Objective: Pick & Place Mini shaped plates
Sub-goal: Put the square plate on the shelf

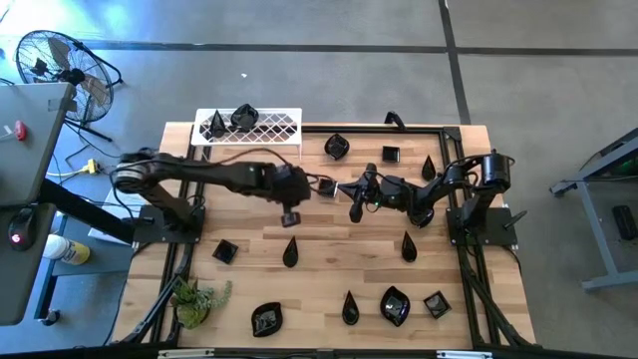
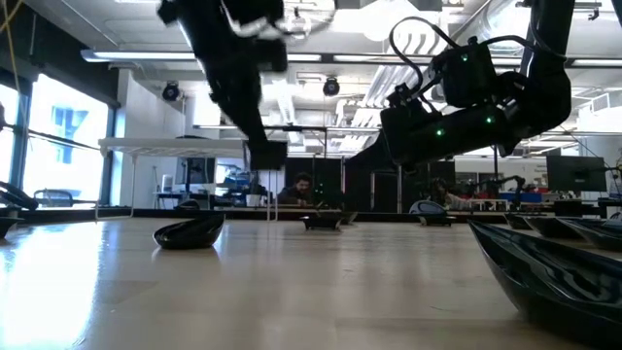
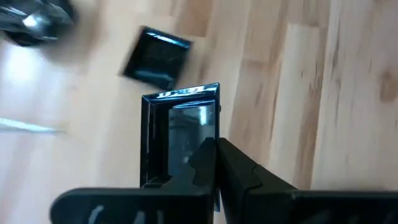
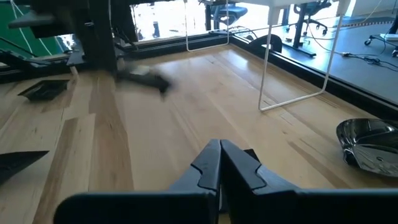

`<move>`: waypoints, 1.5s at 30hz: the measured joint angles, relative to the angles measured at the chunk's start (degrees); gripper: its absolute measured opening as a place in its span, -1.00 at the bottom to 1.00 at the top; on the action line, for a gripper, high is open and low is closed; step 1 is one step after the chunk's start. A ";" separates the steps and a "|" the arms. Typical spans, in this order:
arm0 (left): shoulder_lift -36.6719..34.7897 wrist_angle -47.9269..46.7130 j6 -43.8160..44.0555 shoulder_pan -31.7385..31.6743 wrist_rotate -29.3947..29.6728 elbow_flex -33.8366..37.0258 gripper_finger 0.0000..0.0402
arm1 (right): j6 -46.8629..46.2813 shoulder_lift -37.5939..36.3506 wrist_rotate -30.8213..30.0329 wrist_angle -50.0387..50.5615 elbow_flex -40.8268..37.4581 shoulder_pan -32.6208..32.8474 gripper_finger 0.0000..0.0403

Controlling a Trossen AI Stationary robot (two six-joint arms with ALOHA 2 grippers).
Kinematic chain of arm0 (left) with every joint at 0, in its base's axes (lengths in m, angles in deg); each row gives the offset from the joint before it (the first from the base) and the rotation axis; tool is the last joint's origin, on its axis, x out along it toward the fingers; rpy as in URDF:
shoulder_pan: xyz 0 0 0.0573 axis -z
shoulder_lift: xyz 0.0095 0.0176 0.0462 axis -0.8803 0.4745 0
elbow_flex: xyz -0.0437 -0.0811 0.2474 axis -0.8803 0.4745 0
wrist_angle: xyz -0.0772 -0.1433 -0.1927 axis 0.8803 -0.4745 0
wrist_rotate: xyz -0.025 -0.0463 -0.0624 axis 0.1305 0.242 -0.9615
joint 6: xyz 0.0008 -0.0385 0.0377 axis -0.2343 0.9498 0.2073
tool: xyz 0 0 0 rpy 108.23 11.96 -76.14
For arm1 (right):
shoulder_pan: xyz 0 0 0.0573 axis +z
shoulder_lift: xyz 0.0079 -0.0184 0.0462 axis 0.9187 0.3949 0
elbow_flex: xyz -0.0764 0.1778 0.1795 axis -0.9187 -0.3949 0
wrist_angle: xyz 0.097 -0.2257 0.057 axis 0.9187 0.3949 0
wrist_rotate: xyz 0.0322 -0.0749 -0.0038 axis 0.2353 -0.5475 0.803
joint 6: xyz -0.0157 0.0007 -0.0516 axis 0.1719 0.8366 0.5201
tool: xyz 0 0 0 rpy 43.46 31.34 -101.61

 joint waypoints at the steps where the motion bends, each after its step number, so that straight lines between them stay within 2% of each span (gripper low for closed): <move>1: -1.21 -1.30 -1.71 0.00 1.23 -1.03 -0.99 | -0.01 0.00 -0.15 0.13 0.00 0.00 -0.97; 6: -6.60 -4.90 -8.84 -0.46 13.22 -4.18 -0.99 | 0.08 0.00 -0.18 0.17 0.00 0.00 -0.98; 9: -9.66 -5.47 -12.75 -2.62 16.19 -4.19 -0.99 | 0.41 0.00 -0.18 0.13 0.00 0.00 -0.99; 13: -10.99 -6.27 -17.14 -8.56 15.69 -4.03 -0.99 | 0.41 0.00 -0.18 -0.26 0.00 0.00 -0.97; 19: -10.20 -1.63 -27.64 -19.06 13.28 -4.13 -0.99 | 0.11 0.00 -0.17 -0.30 0.00 0.00 -0.99; 25: -8.10 2.83 -33.32 -27.24 4.46 -4.15 -1.00 | -0.01 0.00 -0.16 -0.29 0.00 0.00 -0.97; 27: -7.10 3.22 -35.01 -29.19 3.29 -4.15 -1.00 | -0.01 0.00 -0.16 -0.29 0.00 0.00 -0.97; 34: -3.50 3.96 -37.71 -33.40 1.62 -4.07 -1.00 | -0.03 0.00 -0.15 -0.29 0.00 0.00 -0.98; 45: -1.59 2.35 -39.01 -33.40 0.65 -4.08 -1.00 | 0.36 0.00 -0.16 -0.27 0.00 0.00 -0.98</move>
